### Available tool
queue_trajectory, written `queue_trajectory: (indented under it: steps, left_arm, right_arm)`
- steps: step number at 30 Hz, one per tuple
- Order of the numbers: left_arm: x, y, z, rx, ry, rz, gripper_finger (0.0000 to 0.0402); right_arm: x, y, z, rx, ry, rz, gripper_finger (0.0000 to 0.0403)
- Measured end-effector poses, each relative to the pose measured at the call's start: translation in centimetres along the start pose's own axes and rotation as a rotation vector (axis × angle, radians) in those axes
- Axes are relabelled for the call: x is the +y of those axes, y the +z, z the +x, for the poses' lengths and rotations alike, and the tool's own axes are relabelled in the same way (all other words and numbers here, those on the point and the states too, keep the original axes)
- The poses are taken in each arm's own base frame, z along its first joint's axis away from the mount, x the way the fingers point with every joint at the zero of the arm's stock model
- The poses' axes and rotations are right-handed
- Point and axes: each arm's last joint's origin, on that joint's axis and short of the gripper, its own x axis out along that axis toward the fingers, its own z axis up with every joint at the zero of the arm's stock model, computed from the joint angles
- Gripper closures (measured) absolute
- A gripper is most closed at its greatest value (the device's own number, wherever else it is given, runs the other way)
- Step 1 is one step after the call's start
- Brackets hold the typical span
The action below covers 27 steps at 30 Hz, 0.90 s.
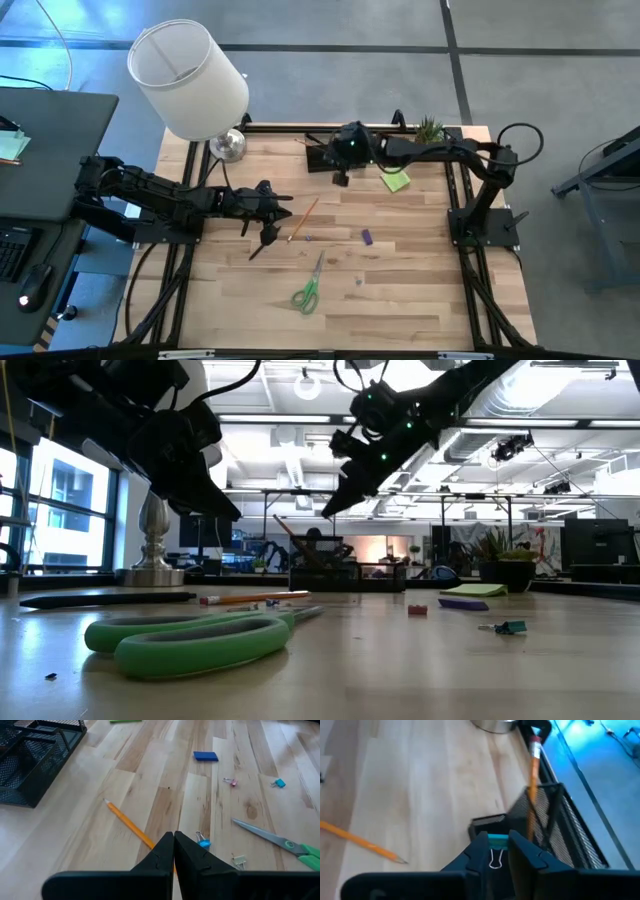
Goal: Pick and place office supplies into organizer
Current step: Put the top right blue binder clip into the black desk organizer, then put the top blue binder clip into the black desk organizer
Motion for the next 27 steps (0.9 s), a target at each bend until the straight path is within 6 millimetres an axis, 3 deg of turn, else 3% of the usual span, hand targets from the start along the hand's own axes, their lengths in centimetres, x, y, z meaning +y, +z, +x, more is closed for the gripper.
queue_trajectory:
  steps: [9,16,27]
  left_arm:
    - [0.0,0.0,0.0,0.000,0.000,0.020,0.0401]
    - [0.0,0.0,0.0,-0.001,0.003,0.022,0.0401]
    - [0.0,-0.1,0.0,0.013,0.006,0.024,0.0401]
  right_arm:
    - [-2.1,-0.4,0.0,-0.053,0.004,0.036,0.0348]
    - [-1.8,-1.6,2.4,-0.035,0.030,0.033,0.0352]
    - [-2.2,-2.4,3.2,0.002,-0.010,0.056,0.0274]
